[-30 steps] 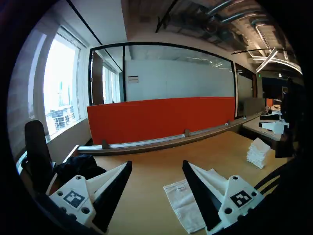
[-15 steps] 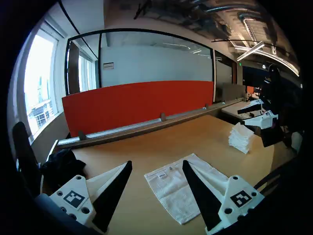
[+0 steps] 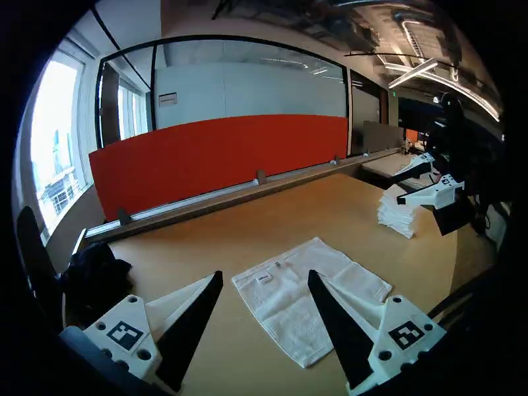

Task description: Fold towel

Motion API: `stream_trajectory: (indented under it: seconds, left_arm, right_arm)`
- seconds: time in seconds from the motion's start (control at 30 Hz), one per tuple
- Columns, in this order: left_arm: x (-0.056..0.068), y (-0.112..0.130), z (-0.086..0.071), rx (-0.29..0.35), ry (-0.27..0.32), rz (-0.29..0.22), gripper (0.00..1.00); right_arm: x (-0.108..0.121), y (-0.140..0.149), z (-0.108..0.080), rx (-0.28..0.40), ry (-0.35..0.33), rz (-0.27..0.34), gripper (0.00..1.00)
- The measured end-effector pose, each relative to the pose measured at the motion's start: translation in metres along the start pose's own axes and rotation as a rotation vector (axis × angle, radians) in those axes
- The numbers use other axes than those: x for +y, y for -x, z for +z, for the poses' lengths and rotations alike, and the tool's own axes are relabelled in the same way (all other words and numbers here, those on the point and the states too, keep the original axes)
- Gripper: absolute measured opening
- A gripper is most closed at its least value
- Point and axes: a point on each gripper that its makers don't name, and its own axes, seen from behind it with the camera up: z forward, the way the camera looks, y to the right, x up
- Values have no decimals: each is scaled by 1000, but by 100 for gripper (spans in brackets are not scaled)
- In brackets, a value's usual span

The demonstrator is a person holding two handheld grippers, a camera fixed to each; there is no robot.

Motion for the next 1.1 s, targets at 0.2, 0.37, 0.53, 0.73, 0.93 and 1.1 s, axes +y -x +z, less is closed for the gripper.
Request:
stream_trajectory:
  seconds: [0.2, 0.37, 0.53, 0.73, 0.93, 1.1]
  left_arm:
    - [11, 26, 9, -40, 23, 7, 96]
    - [21, 49, 17, -79, 43, 19, 95]
    - [26, 70, 24, -107, 51, 18, 96]
    - [30, 94, 30, -144, 56, 21, 96]
    - [36, 119, 34, -187, 67, 25, 96]
    - [43, 139, 38, -223, 78, 28, 96]
  right_arm:
    - [-7, 20, 8, -29, -17, -10, 100]
    - [-14, 36, 15, -55, -31, -16, 100]
    - [-20, 53, 22, -79, -42, -21, 100]
    - [-28, 77, 32, -113, -55, -31, 100]
    - [-38, 104, 41, -155, -68, -25, 100]
    - [-45, 127, 46, -194, -78, -25, 100]
